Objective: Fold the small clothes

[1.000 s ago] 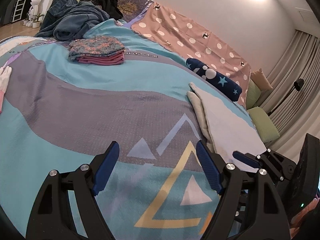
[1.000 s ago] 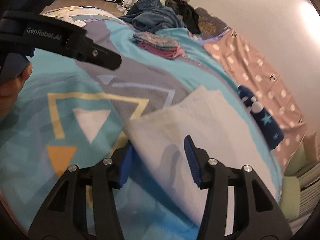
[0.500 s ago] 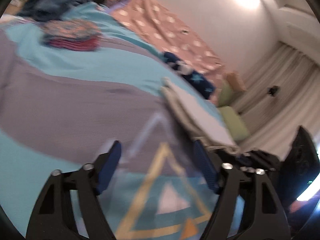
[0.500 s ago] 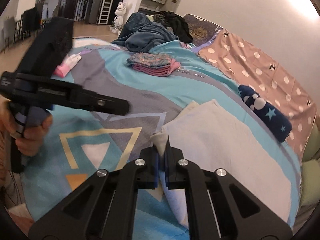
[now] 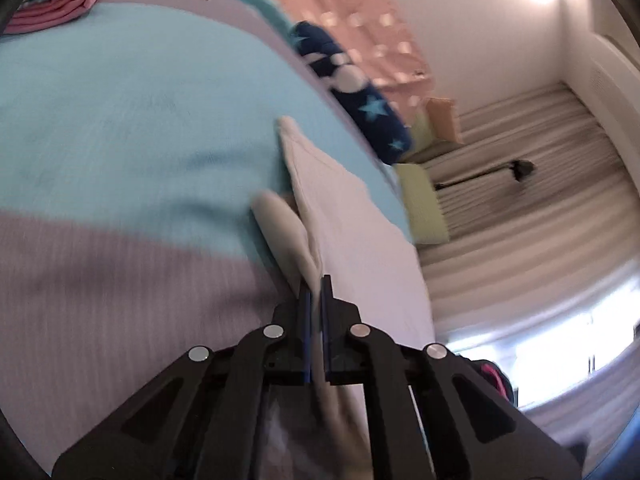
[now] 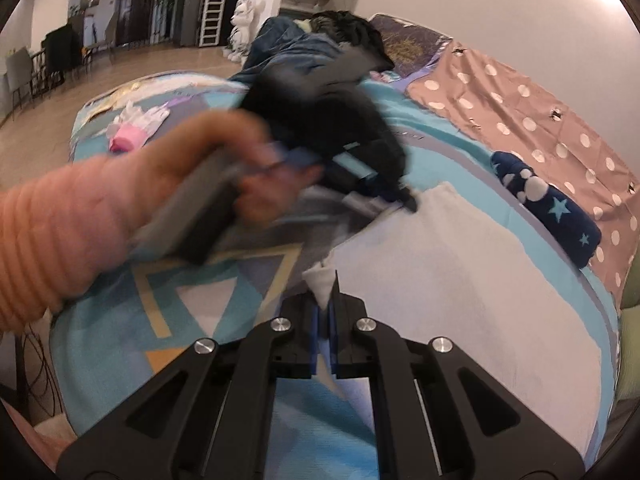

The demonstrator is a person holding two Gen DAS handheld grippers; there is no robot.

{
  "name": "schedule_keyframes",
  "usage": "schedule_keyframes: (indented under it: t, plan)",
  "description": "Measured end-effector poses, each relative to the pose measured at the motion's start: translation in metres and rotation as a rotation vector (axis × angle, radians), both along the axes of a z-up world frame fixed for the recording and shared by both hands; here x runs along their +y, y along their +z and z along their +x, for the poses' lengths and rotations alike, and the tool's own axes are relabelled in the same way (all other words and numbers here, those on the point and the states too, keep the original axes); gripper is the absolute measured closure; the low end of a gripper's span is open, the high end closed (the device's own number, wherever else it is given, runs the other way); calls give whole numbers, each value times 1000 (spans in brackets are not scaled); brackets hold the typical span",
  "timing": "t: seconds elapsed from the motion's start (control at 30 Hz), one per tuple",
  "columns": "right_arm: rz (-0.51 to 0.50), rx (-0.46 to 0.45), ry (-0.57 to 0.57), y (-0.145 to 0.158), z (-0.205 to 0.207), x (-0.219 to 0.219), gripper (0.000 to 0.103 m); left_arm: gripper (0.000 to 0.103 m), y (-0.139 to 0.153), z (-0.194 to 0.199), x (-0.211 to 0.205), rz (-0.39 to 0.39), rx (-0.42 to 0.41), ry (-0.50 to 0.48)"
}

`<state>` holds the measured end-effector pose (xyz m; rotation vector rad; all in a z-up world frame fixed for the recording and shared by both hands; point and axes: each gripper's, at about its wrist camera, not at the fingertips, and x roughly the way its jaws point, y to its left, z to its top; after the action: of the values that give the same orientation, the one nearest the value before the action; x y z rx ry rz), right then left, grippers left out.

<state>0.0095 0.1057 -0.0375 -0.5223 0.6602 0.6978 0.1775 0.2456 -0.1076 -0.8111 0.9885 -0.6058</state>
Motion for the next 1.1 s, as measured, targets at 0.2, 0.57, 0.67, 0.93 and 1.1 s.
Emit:
schedule_keyframes:
  t: [0.2,0.57,0.67,0.93,1.1]
  plan:
    - [-47,29,20,-23,-8,5,99,100,-5,15,-7,70,-37,47]
    - [-84,-59,-2,-18,-24,-2,67,57,15,-17,8,173,-132,52]
    - [-109,-66,-15,-22,-24,-1,62,52,11,-25,1,182,-124,17]
    - [-100,-34,-71,-29,-13,-2,54,50,4,-2,-8,92,-125,-36]
    - [-80,-22,-105,-29,-5,-4,53,50,8,13,-26,101,-129,-114]
